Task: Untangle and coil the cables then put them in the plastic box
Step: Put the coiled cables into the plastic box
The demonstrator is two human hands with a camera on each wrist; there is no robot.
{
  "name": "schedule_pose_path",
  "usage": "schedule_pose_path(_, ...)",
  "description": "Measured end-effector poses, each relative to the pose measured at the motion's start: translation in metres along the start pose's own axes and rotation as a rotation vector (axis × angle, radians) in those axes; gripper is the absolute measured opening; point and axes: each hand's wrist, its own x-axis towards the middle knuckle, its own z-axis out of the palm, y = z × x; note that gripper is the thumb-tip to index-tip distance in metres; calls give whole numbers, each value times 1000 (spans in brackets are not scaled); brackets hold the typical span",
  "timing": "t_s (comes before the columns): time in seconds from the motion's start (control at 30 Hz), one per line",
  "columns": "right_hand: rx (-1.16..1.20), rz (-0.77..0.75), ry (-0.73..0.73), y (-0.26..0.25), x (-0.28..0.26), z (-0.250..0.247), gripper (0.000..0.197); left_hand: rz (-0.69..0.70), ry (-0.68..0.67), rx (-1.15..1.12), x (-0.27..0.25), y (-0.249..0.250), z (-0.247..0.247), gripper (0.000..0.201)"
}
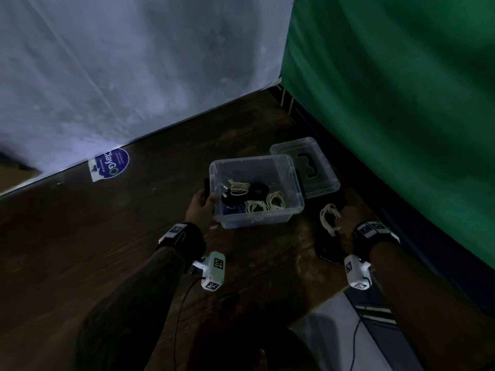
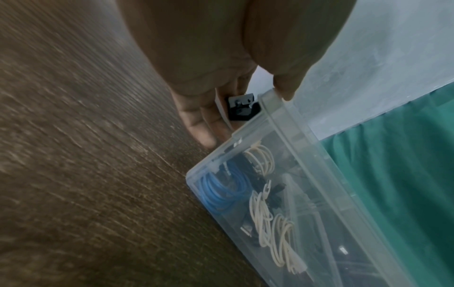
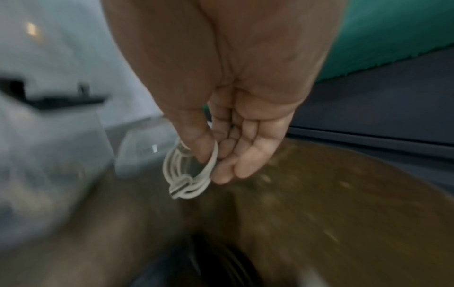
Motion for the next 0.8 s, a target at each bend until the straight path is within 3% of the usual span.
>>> schedule_pose_path(0.17,287,-117,298,-24,-13,-55,25,6,-7,-8,1,0,0,46)
schedule_pose_path(0.27,454,-278,388,-62,-38,-83,18,-12,-10,-43,0,0,-1,47)
schedule_pose_path(0.37,409,-492,287,-110,-59,-85,10,-37,-22,-61,1,1,-2,50)
schedule_pose_path(0.47,269,-599,145,-163,-62,-63,13,-44,-18,-57,2,1,-3,53)
schedule_pose_path(0.63,133,-537,-54,-223,-61,-12,11,-38,-4,-49,3,0,-3,51)
schedule_pose_path(0.8,-25,-549,-181,-226,-57,5,21,-3,12,-24,3,1,-3,51)
